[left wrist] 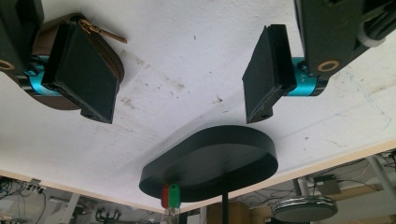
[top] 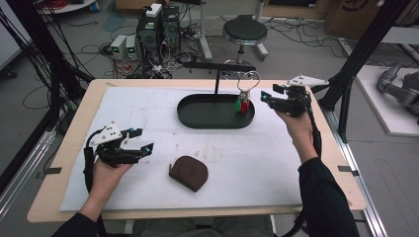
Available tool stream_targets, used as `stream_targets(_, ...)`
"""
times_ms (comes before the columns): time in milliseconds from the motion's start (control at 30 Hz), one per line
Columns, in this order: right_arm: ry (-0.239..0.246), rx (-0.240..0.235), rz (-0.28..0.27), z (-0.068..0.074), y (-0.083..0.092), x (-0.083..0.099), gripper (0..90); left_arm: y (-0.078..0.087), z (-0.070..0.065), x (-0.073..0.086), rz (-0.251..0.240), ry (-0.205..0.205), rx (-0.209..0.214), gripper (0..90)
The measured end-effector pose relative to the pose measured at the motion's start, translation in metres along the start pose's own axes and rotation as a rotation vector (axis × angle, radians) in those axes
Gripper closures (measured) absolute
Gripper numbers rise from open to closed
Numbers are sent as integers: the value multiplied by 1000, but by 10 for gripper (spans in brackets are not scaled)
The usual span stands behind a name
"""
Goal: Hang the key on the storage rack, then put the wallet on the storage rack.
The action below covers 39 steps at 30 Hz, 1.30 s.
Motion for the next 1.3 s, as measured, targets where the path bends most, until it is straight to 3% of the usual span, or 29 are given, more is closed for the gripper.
stream_targets(200, -33, -45, -33, 16, 33, 30, 403, -6, -1, -1, 3, 0, 6, 261)
stream_targets(533, -97, -42, -87, 26, 62, 70, 372, -11, -1, -2, 12, -8, -1, 260)
stream_targets(733, -121, -40, -82, 29, 68, 93, 344, -13, 3, -4, 2, -7, -45, 226)
stream_targets(900, -111, -39, -49, 29, 70, 110, 317, -15, 4, -6, -5, -9, -50, 213)
stream_targets(1300, -108, -33, -12, 27, 66, 121, 292, -21, 3, -5, 5, -7, -48, 194)
Point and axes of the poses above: each handheld gripper's, and its own axes: y roughly backward along the jaws, x roughly out of its underside, z roughly to its left, the point moved 8 cm from there along -y, roughly forward along the jaws, and after that the axes turned 10 degrees about y, right-handed, at the moved point
